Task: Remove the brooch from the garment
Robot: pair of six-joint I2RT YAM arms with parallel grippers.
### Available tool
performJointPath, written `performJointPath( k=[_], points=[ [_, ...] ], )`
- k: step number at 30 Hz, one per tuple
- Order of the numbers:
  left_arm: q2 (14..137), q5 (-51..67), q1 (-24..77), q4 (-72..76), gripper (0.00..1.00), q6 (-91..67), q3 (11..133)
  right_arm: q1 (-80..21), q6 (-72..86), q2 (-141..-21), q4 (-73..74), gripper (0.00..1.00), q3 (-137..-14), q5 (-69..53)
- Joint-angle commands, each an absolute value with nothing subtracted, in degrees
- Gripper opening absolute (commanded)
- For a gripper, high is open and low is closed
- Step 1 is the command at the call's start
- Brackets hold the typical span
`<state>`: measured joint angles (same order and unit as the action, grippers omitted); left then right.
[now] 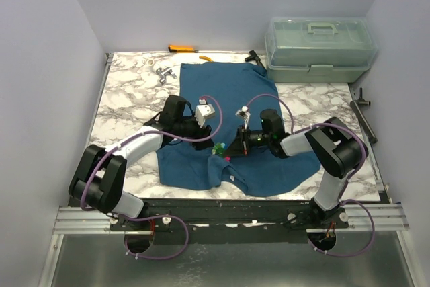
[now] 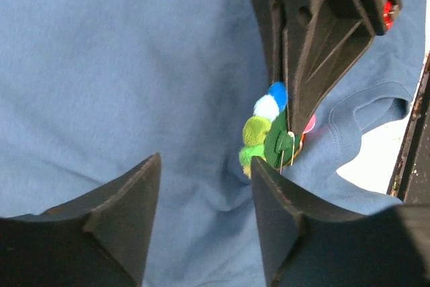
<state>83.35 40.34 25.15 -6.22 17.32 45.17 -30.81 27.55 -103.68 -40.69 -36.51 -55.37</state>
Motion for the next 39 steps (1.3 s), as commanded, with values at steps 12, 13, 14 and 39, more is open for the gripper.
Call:
performJointPath(
  k=[12,13,14,39],
  points=[
    [81.36,52.51,22.61,-17.49,0.79,32.81,45.37,-31.29,31.56,-103.08,-48.71,0.00,-33.75,-54.89],
    [81.44,51.85,22.67,-17.91,0.79,33.61,45.50,-31.24,32.00,-103.02,-49.90,0.01,-33.60,-55.07],
    [81.44,51.54,22.68,-18.24,0.79,34.14,45.55,-31.29,32.52,-103.01,-50.88,0.01,-33.39,-55.26],
    [83.00,54.01,25.05,-3.43,0.46,21.69,43.96,-30.85,38.26,-105.07,-61.47,0.01,-31.95,-58.62]
  ],
)
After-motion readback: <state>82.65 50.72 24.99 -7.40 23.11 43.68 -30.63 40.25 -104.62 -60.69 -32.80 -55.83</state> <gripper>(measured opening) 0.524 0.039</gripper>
